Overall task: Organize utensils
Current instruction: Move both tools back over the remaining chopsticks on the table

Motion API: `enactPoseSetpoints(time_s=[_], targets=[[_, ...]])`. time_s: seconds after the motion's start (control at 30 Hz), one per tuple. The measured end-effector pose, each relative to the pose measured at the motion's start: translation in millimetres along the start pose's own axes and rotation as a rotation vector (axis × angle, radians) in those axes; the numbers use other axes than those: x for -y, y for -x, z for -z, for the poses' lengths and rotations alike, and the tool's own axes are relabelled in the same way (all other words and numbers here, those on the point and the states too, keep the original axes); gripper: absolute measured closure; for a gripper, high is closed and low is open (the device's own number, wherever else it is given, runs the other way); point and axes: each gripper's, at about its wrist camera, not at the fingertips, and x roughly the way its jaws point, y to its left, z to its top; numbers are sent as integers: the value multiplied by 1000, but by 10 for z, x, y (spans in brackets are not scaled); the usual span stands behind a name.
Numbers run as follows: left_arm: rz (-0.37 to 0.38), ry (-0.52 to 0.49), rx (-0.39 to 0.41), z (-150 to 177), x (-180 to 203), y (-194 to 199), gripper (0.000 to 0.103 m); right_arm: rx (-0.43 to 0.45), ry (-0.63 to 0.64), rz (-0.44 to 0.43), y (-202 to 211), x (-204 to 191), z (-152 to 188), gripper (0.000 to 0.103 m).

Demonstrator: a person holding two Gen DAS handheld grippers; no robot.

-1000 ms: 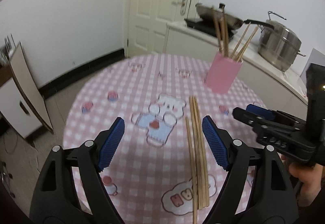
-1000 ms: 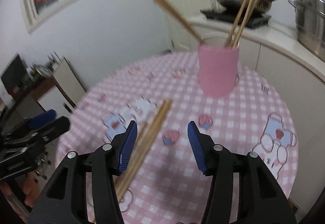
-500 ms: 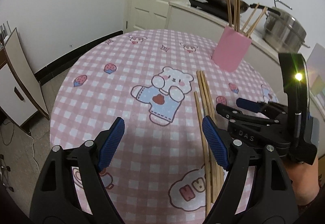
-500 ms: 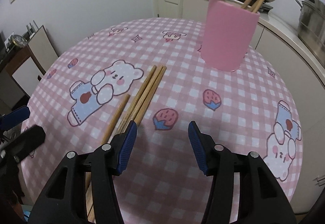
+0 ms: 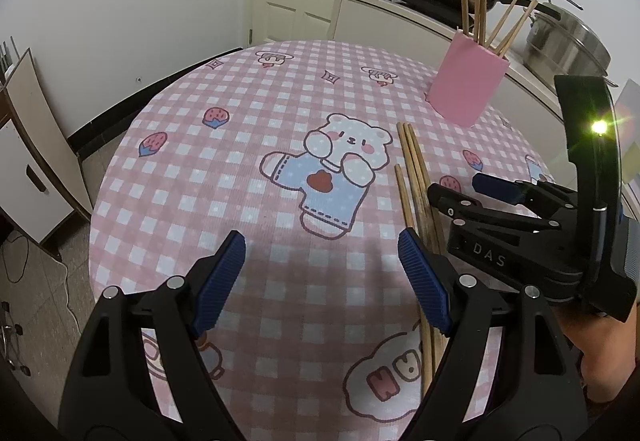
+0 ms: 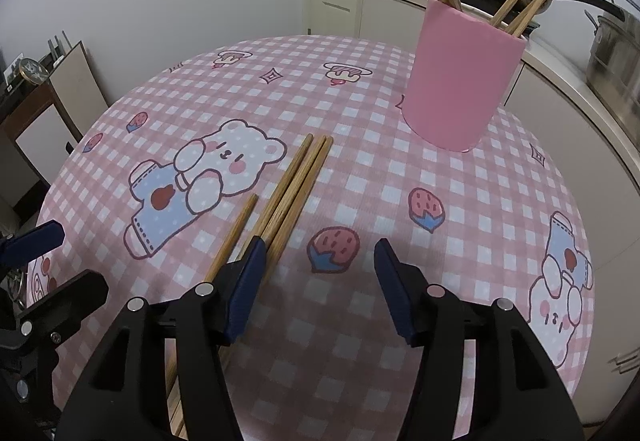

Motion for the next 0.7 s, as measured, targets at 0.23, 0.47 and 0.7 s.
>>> enactPoseSetpoints(time_s=[0.23, 0.47, 0.7], targets=[[0, -4, -4, -1, 20, -10, 25, -21, 11, -21, 14, -27, 33, 50], [-3, -4, -16, 9, 67, -15, 25, -11, 35, 1, -6, -54, 44, 49], [-2, -22, -30, 20, 143, -46, 25, -36, 47, -22, 18, 35, 126, 49]])
